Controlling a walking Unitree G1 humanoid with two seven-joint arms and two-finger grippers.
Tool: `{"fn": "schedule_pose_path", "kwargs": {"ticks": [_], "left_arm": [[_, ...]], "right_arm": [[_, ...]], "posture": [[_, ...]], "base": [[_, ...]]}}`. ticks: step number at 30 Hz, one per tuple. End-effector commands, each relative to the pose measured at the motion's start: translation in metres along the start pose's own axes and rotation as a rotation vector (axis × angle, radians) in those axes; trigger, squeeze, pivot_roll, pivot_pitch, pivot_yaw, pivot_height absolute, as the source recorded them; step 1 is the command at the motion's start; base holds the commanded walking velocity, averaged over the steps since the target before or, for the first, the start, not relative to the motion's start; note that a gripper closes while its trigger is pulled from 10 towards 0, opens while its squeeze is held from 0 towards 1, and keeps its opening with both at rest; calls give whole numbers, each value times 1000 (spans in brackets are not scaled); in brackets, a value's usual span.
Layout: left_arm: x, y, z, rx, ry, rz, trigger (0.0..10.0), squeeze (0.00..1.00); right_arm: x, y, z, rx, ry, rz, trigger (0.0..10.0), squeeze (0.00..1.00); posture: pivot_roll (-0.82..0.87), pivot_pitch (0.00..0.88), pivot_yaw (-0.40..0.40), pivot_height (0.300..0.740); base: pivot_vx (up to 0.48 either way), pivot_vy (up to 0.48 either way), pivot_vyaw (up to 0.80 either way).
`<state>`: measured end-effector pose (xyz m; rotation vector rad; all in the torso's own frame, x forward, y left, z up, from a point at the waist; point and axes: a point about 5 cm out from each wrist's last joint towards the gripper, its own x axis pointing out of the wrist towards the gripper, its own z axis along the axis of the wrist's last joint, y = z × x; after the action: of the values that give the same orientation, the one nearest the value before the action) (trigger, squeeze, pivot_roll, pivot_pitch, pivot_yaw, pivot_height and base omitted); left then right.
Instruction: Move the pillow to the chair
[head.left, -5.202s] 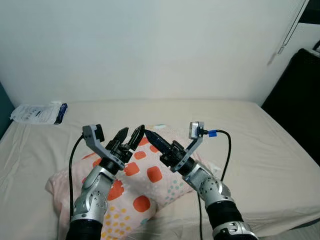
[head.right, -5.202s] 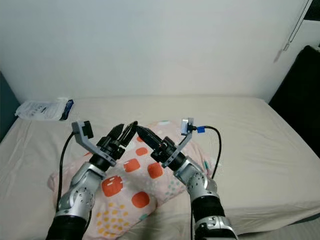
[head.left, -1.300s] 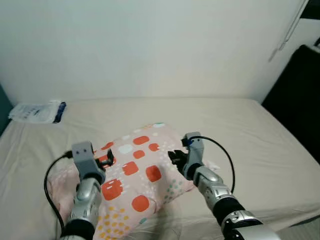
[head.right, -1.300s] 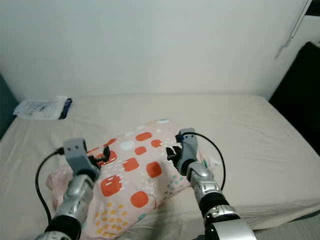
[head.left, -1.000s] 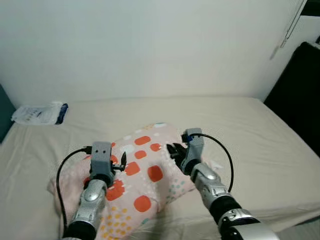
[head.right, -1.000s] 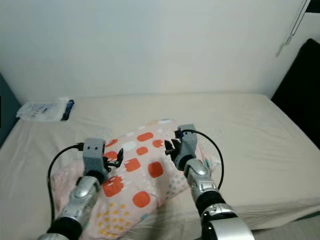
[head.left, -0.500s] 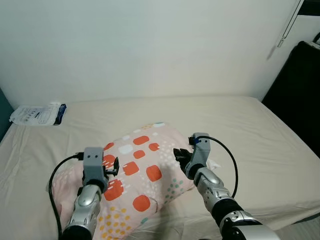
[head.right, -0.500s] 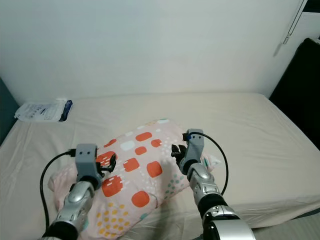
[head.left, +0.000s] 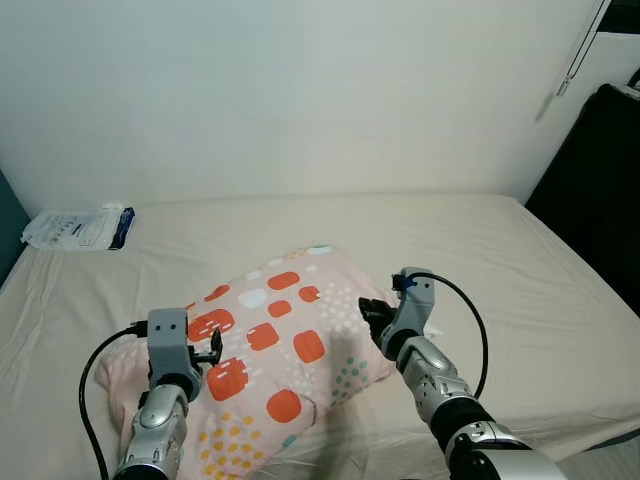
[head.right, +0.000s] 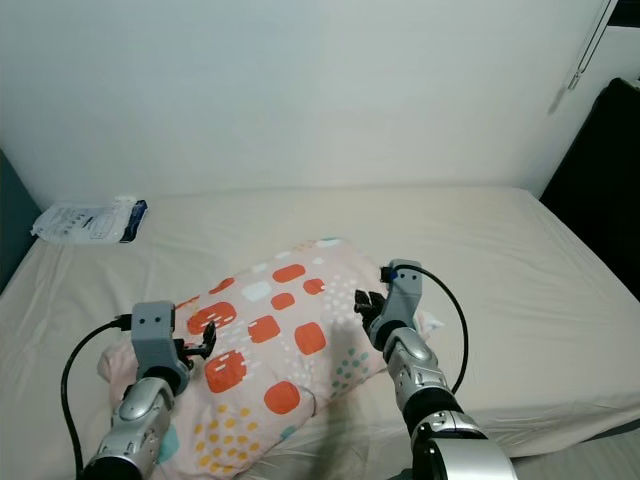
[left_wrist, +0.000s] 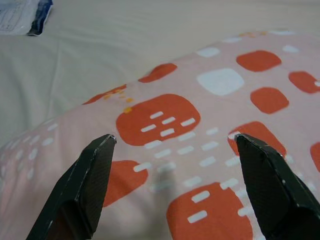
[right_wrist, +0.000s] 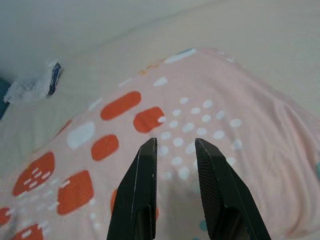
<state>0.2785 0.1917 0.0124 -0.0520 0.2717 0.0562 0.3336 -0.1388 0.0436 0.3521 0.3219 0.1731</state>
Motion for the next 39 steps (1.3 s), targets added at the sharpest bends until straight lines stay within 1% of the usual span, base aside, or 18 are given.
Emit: {"fn": "schedule_pose_path", "kwargs": {"ticks": [1, 2, 4, 9, 10, 11, 12, 14, 15, 17, 18, 22, 25, 28, 30, 35, 36, 39], "left_arm": [[-4, 1, -6, 40, 2, 9, 10000, 0], [-4, 1, -6, 40, 2, 9, 10000, 0], [-5, 3, -4, 48, -25, 22, 10000, 0], [-5, 10, 5, -4, -94, 60, 10000, 0], [-6, 9, 12, -48, -146, 41, 10000, 0], [-6, 3, 25, -85, -227, -15, 10000, 0], [-6, 3, 25, -85, -227, -15, 10000, 0], [-9, -7, 43, -109, -337, -129, 10000, 0], [-9, -10, 50, -134, -369, -160, 10000, 0], [-9, -10, 50, -134, -369, -160, 10000, 0], [-10, -12, 56, -170, -391, -172, 10000, 0], [-11, -12, 68, -233, -430, -185, 10000, 0], [-15, -11, 73, -239, -451, -192, 10000, 0], [-28, -8, 74, -111, -458, -195, 10000, 0], [-37, -9, 75, -60, -466, -204, 10000, 0], [-44, -10, 75, -60, -467, -211, 10000, 0], [-49, -13, 74, -41, -453, -221, 10000, 0], [-62, -17, 57, 82, -374, -205, 10000, 0]], "right_arm": [[-3, -6, 3, -118, -45, -42, 10000, 0], [-3, -6, 3, -118, -45, -42, 10000, 0], [-5, -8, 9, -250, -94, -64, 10000, 0], [-8, -10, 18, -190, -176, -47, 10000, 0], [-8, -9, 22, -165, -209, -31, 10000, 0], [-7, 1, 31, -107, -276, 61, 10000, 0], [-7, 1, 31, -107, -276, 61, 10000, 0], [-9, 24, 45, 4, -395, 251, 10000, 0], [-9, 34, 47, 77, -416, 335, 10000, 0], [-9, 34, 47, 77, -416, 335, 10000, 0], [-9, 42, 48, 131, -419, 397, 10000, 0], [-11, 55, 48, 203, -405, 504, 10000, 0], [-14, 63, 49, 164, -393, 540, 10000, 0], [-23, 63, 52, 28, -386, 481, 10000, 0], [-30, 61, 52, -55, -393, 439, 10000, 0], [-37, 59, 53, -67, -399, 428, 10000, 0], [-43, 53, 53, -76, -395, 400, 10000, 0], [-55, 26, 46, -192, -351, 254, 10000, 0]], "posture": [[50, 0, -58, 740], [50, 0, -58, 740], [50, 0, -58, 740], [54, 0, -62, 740], [54, 0, -62, 740], [60, 0, -68, 740], [60, 0, -68, 740], [61, 0, -66, 740], [65, 0, -66, 740], [65, 0, -66, 740], [69, 0, -67, 740], [79, 0, -69, 740], [83, 0, -64, 740], [82, 0, -71, 740], [77, 0, -71, 740], [69, 0, -65, 740], [64, 0, -60, 740], [50, 0, -48, 740]], "base": [[0, 0, 0], [0, 0, 0], [0, 0, 0], [0, 0, 0], [0, 0, 0], [0, 0, 0], [0, 0, 0], [0, 0, 0], [0, 0, 0], [0, 0, 0], [0, 0, 0], [0, 0, 0], [0, 0, 0], [0, 0, 0], [0, 0, 0], [0, 0, 0], [0, 0, 0], [0, 0, 0]]}}
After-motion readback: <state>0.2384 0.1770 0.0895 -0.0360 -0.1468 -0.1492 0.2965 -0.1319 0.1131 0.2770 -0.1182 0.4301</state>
